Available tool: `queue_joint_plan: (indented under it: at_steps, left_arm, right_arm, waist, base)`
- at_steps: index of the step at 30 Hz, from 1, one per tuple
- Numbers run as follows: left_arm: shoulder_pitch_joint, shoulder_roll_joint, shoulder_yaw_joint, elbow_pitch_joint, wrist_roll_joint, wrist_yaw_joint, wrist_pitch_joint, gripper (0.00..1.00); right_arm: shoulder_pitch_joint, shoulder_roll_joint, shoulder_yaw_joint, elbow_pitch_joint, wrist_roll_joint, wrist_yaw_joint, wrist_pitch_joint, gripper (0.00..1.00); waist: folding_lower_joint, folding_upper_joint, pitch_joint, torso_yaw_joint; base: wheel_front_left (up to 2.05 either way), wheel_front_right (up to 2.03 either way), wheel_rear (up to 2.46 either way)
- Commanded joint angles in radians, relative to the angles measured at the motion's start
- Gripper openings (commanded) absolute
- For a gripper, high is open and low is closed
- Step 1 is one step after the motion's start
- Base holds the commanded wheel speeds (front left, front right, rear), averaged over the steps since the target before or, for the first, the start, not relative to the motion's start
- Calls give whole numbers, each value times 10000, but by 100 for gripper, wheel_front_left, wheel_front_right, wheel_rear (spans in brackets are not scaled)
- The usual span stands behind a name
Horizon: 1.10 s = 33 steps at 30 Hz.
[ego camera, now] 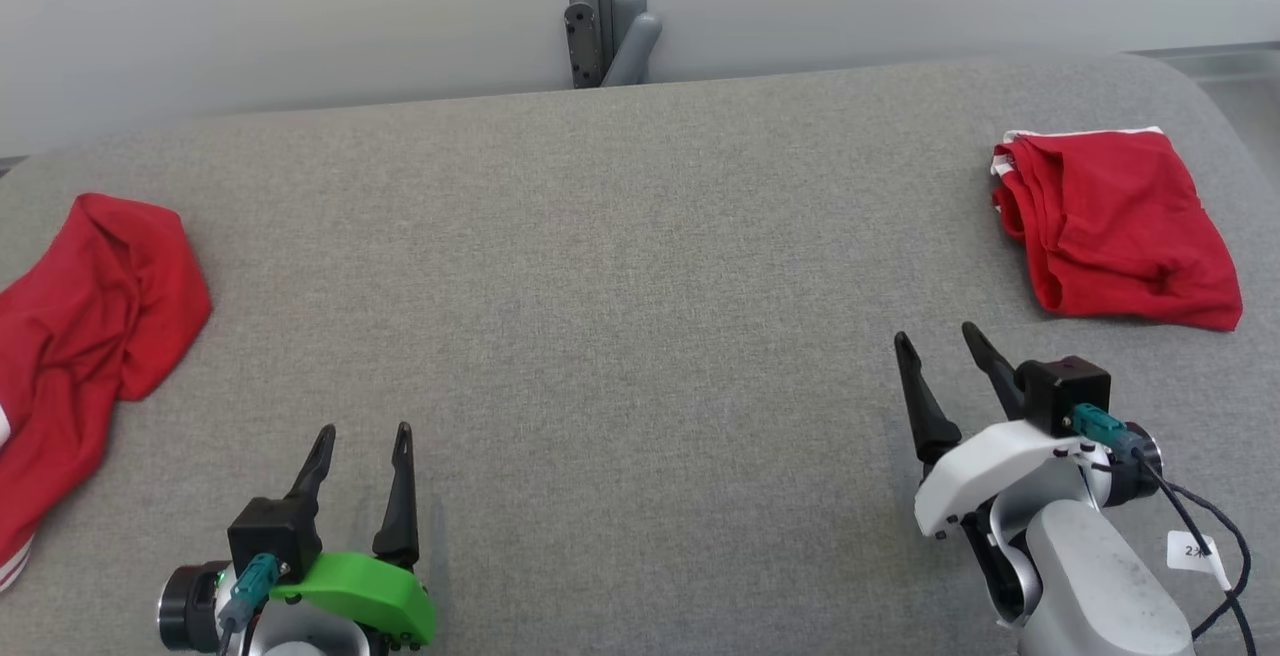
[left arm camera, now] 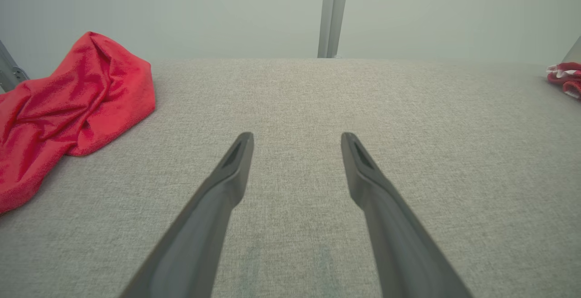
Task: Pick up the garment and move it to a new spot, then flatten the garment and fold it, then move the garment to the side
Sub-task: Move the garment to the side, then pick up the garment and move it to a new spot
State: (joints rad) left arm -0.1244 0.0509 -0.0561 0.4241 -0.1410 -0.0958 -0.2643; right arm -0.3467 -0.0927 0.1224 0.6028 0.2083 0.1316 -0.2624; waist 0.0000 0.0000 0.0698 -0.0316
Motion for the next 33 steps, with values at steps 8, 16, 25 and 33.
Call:
queue_joint_plan:
  at_steps: [8, 16, 25, 33]
  left_arm:
    - [485, 8, 281, 50, -220, 409, 4, 100]
    - [663, 9, 379, 79, -239, 543, 4, 100]
    - [737, 10, 456, 46, -247, 509, 4, 100]
    - [633, 15, 557, 19, -319, 687, 2, 100]
  right_arm:
    - [768, 295, -382, -447, -373, -19, -30, 100]
    - [1231, 379, -704, -869, -390, -17, -29, 100]
    - [1376, 403, -566, -1068, -269, -17, -29, 100]
    - [1431, 406, -559, -1273, -315, -17, -30, 100]
  waist:
    - [0, 0, -627, 118]
    - [0, 0, -733, 184]
    - [0, 0, -690, 249]
    - [0, 0, -503, 1056]
  base:
    - [0, 0, 0]
    - [0, 0, 0]
    - [0, 0, 0]
    - [0, 0, 0]
